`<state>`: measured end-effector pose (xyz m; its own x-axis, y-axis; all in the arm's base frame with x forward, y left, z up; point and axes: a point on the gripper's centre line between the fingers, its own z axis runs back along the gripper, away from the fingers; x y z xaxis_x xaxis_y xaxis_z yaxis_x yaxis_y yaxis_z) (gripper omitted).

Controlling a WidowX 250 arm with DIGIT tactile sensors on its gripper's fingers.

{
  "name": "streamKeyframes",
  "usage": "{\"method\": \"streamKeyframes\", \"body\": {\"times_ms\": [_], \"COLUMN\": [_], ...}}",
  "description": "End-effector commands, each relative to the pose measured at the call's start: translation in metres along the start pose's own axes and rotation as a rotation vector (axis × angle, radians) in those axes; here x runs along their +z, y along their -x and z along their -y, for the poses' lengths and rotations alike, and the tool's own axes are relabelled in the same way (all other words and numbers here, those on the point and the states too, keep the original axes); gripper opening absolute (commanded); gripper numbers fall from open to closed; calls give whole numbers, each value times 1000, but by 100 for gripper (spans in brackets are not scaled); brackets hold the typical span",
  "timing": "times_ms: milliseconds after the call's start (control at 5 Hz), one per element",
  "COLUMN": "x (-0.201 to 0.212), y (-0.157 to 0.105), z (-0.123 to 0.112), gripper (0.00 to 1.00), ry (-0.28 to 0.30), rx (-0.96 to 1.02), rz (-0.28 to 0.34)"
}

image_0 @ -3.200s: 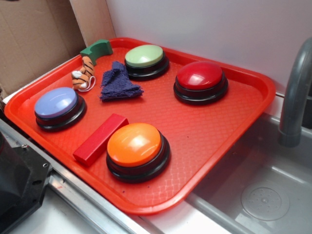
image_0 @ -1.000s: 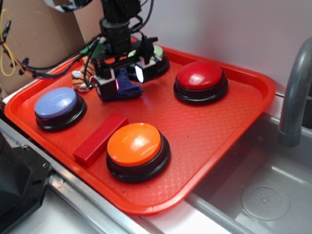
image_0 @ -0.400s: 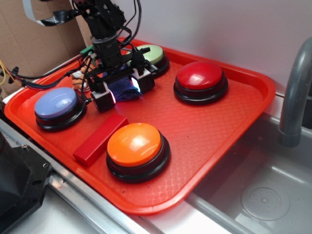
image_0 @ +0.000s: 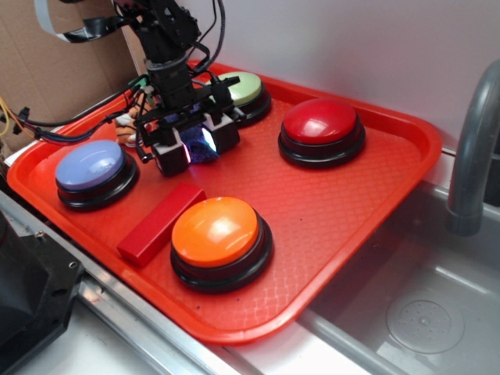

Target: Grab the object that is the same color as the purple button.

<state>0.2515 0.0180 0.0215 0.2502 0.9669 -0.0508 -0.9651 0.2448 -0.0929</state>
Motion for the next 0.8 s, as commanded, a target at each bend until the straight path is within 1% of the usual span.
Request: {"method": "streamKeyframes", "body": {"times_ms": [0, 200, 400, 600], "x": [19, 40, 74, 106], "y": [-15, -18, -21, -22], "z": [-3, -2, 1, 5], "gripper": [0, 0, 0, 0], "ry": [71, 85, 35, -18], "rx": [-96, -197, -328, -492], "rz": [50, 61, 112, 128]}}
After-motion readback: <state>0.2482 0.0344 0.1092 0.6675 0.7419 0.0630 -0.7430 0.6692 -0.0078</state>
